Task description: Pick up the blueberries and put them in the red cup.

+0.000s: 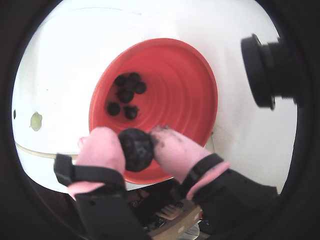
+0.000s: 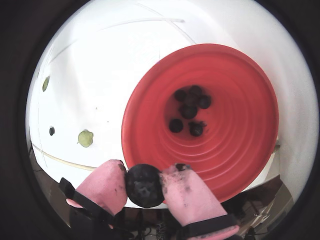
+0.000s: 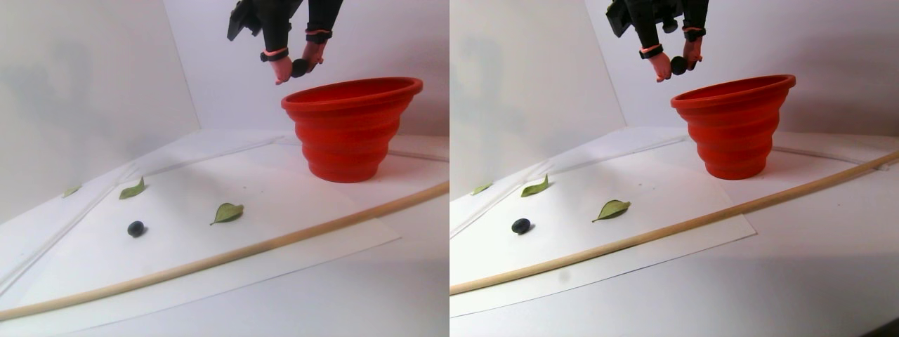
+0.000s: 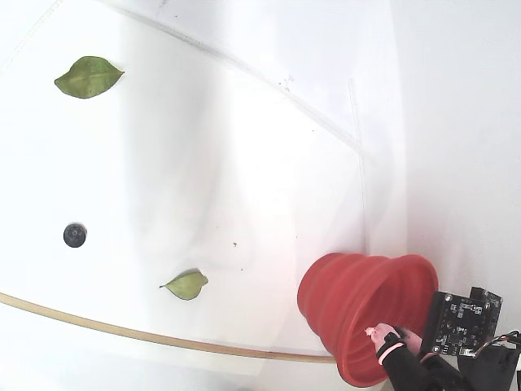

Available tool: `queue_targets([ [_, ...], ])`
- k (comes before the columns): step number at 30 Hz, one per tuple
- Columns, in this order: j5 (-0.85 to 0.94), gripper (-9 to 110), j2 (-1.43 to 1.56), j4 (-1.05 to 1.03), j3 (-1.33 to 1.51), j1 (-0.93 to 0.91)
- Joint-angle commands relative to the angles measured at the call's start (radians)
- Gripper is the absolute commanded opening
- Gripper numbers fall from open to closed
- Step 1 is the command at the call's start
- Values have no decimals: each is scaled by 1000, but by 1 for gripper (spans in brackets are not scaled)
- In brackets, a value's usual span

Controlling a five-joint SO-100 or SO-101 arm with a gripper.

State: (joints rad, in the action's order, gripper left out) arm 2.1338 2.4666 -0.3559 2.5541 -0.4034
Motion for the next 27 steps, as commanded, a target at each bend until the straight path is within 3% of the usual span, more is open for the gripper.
queue_targets([
  [1, -5, 12, 48, -9, -72, -28],
  [27, 6, 17, 18, -23, -69, -32],
])
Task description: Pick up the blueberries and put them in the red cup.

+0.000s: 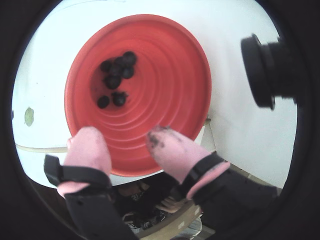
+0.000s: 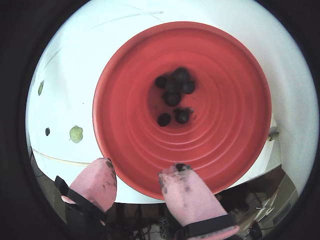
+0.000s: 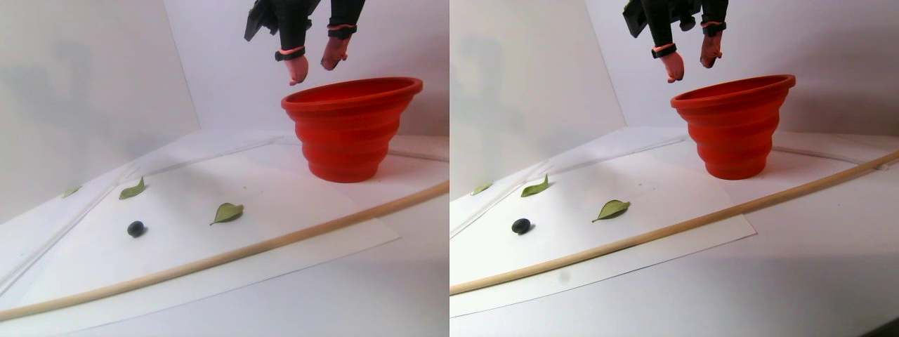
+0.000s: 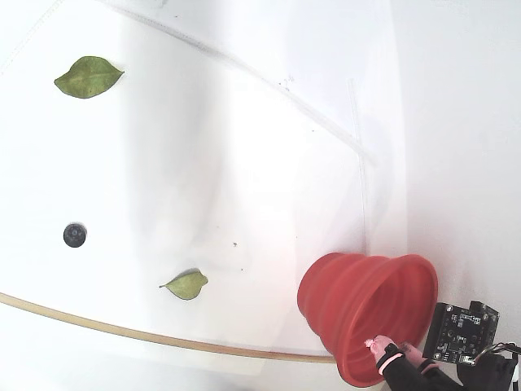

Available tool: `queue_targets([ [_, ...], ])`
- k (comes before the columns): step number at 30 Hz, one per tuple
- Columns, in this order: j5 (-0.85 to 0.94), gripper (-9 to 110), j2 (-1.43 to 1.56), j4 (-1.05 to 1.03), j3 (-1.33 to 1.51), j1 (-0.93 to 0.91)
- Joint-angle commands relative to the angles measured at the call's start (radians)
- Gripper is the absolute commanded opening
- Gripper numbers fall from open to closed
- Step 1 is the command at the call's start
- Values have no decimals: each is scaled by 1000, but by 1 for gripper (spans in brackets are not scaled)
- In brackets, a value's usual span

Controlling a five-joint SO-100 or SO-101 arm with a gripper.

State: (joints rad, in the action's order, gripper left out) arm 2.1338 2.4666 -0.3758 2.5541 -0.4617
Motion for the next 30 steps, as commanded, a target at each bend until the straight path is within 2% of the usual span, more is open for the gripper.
queue_targets([
  [1, 5, 17, 21, -3, -69, 35],
  [30, 17, 16, 101, -6, 52, 327],
])
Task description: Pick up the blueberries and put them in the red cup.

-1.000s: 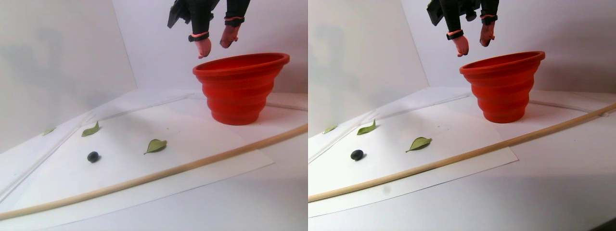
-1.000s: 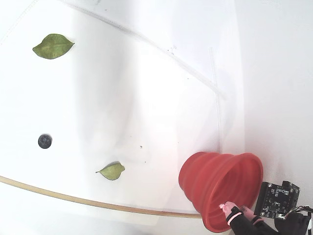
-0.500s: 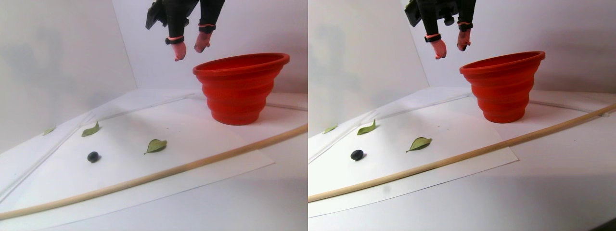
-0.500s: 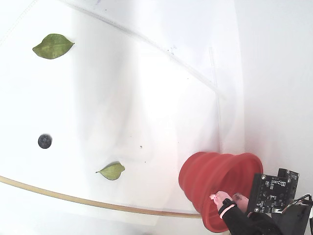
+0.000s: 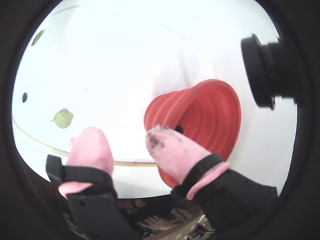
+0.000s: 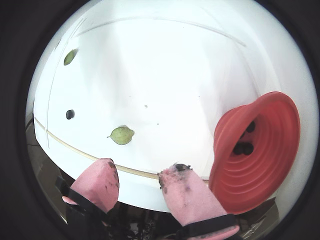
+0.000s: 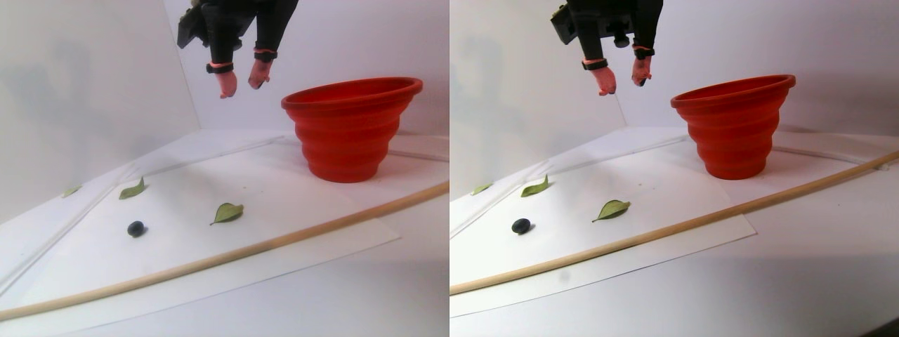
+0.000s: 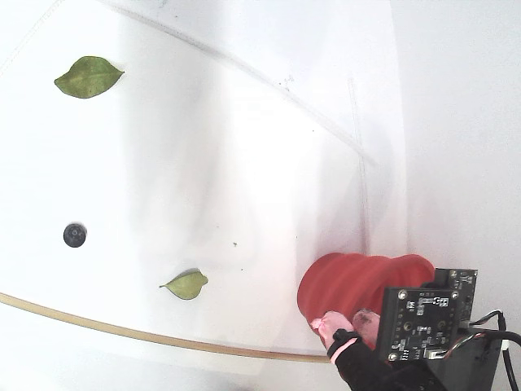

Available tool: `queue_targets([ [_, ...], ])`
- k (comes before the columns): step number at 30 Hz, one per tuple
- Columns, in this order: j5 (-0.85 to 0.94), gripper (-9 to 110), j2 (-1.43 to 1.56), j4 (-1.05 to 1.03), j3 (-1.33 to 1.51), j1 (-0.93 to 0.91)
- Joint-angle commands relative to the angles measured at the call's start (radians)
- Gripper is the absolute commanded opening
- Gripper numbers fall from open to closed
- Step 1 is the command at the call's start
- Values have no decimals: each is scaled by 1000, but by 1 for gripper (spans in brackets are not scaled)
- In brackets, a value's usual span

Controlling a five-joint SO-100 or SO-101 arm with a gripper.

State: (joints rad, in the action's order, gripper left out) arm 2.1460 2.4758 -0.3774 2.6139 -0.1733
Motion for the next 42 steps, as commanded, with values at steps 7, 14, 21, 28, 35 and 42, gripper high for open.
queue_targets([
  [7, -12, 16, 114, -3, 32, 106],
  [14, -18, 16, 103, 14, 60, 172],
  [21, -6, 16, 64, 66, 97, 233],
  [28, -8, 16, -38, 153, 114, 291],
  [35, -8, 16, -95, 207, 130, 333],
  [42, -12, 16, -183, 288, 129, 371],
])
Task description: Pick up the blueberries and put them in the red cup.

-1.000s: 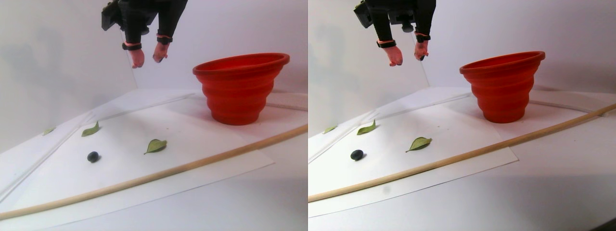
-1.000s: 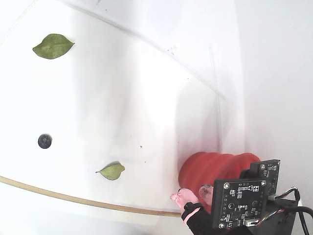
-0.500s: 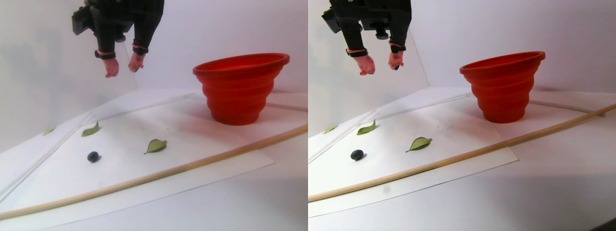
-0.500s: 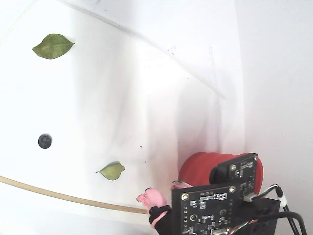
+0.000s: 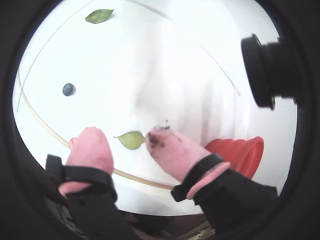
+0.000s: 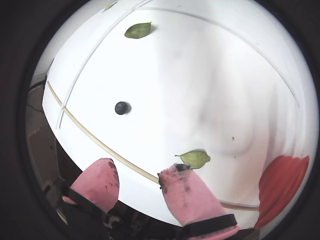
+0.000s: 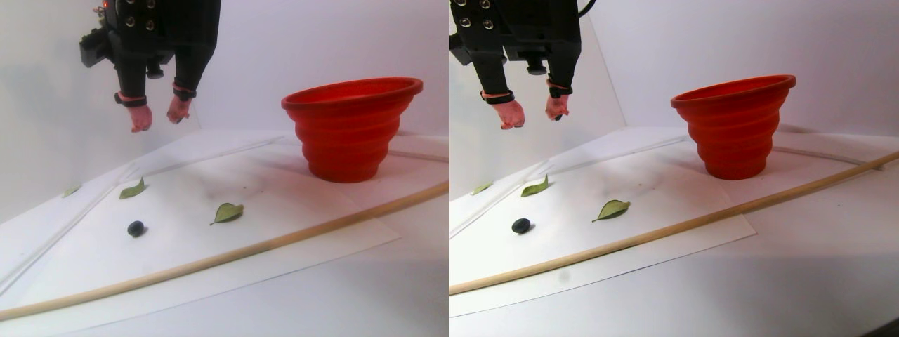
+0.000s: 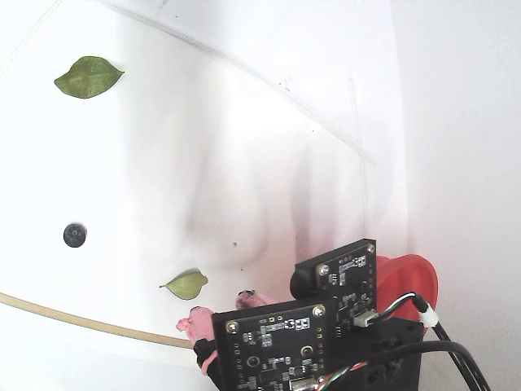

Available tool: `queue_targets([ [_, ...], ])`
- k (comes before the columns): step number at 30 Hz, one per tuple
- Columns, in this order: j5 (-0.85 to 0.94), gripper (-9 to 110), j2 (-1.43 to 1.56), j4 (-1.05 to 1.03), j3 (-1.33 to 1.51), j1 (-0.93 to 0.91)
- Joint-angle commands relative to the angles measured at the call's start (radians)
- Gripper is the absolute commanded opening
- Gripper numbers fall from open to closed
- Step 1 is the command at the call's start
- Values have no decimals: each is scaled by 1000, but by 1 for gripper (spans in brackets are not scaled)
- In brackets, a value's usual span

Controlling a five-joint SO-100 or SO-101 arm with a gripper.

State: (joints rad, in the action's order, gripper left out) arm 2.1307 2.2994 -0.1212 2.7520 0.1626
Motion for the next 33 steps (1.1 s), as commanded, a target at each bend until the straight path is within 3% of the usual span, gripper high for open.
queue_targets([
  [1, 3, 16, -12, 40, -9, 40],
  [33, 6, 16, -419, 466, -2, 155],
])
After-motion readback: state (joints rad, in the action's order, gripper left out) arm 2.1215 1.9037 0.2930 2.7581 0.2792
